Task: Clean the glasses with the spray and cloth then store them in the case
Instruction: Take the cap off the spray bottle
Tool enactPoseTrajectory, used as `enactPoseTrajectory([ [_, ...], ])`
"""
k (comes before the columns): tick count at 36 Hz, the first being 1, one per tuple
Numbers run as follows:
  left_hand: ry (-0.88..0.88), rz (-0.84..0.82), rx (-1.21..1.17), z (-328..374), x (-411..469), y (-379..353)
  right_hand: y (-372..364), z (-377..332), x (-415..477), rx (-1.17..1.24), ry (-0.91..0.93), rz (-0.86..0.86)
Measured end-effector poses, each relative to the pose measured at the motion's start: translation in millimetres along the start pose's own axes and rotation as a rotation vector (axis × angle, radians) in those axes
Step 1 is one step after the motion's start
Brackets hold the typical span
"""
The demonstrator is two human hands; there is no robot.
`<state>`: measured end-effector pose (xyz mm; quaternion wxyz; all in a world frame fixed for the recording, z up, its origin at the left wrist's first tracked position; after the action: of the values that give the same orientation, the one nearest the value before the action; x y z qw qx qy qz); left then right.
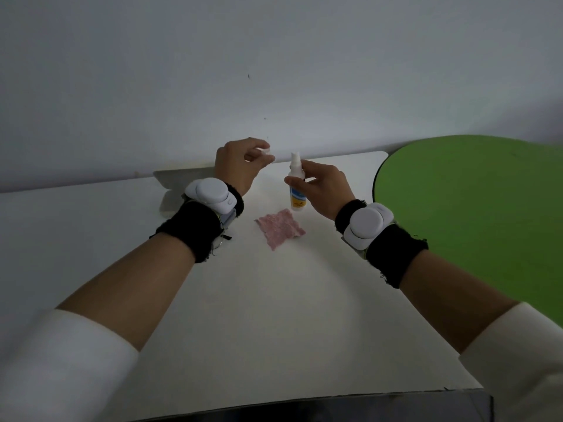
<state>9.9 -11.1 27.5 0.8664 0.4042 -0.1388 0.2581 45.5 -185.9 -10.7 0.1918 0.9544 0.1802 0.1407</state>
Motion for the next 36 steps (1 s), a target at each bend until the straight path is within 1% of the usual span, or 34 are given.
enactPoseTrajectory([
  [14, 0.080, -0.123, 0.101, -15.3, -1.4, -35.8, 1.4, 13.8, 6.2, 0.020, -0.023, 0.001],
  [21, 0.119, -0.153, 0.087, -26.4, 0.3, -48.7, 3.3, 21.1, 11.9, 0.033, -0.050, 0.005],
  [26, 0.115, -0.184, 0.078, -30.9, 2.0, -58.1, 0.7, 20.0, 14.6, 0.038, -0.049, 0.004],
  [32, 0.094, -0.233, 0.135, -36.6, 2.3, -67.1, -2.2, 18.5, 16.8, 0.042, -0.047, -0.007],
  [36, 0.069, -0.233, 0.174, -39.1, 2.2, -72.4, -3.3, 17.9, 18.6, 0.031, -0.043, -0.009],
])
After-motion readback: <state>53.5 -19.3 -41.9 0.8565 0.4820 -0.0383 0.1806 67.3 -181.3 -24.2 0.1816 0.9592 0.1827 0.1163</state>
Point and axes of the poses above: each hand's wrist, its own x-axis towards the middle knuckle, its own y-axis out of the back of the hand, z = x × y, the point moved 7 cm from there along x, towards the middle knuckle, and after that the axes turned 9 degrees about x, right-handed, at the moved point
